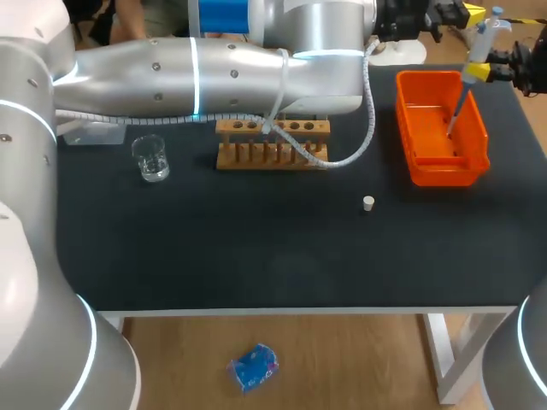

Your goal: Invert the test tube, pick up the pipette, mount the tip to pipette, aspirate from beaker and dispense into the tube, eject the tip, return the pipette, and cap with the stopper.

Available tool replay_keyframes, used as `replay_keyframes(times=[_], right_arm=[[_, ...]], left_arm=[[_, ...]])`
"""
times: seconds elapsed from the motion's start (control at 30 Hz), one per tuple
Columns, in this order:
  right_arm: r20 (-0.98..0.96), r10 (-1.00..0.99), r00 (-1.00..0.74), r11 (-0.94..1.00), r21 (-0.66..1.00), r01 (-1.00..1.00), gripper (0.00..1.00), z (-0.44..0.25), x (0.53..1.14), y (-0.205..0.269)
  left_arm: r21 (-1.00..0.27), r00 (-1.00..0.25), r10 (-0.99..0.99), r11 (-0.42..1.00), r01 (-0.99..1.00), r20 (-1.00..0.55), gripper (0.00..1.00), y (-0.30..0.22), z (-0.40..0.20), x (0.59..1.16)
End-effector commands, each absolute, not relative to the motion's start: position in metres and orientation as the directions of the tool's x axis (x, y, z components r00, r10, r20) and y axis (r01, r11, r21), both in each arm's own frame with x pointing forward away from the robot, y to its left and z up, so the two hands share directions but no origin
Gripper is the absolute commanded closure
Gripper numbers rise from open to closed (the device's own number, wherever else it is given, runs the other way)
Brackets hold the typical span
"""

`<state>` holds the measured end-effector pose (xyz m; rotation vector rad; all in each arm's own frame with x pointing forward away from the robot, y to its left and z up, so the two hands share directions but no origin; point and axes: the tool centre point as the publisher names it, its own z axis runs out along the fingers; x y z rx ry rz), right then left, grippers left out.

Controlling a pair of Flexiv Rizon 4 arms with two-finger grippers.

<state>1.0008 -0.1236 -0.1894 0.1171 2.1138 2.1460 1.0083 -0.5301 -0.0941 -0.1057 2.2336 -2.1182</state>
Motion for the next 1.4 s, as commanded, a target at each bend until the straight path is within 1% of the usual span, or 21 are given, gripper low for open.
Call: replay_keyframes(times=[0.03,0.4,0.93,1.4], right_arm=[[-0.035,0.139,-0.99,-0.013,0.999,-0.037,1.0,-0.189,1.003,-0.125],[-0.035,0.139,-0.99,-0.013,0.999,-0.037,1.0,-0.189,1.003,-0.125],[-0.035,0.139,-0.99,-0.013,0.999,-0.037,1.0,-0.189,1.003,-0.125],[-0.035,0.139,-0.99,-0.013,0.999,-0.037,1.0,-0.189,1.003,-0.125]], left_arm=[[-0.999,-0.995,-0.099,0.043,-0.006,0.002,1.0,-0.532,-0.099,1.007],[-1.0,-0.996,-0.084,0.025,0.002,-0.004,1.0,-0.534,-0.104,1.003],[-0.998,-0.996,-0.094,0.064,0.002,-0.008,1.0,-0.535,-0.109,1.002],[-0.998,-0.995,-0.099,0.06,-0.011,0.004,1.0,-0.538,-0.119,1.005]])
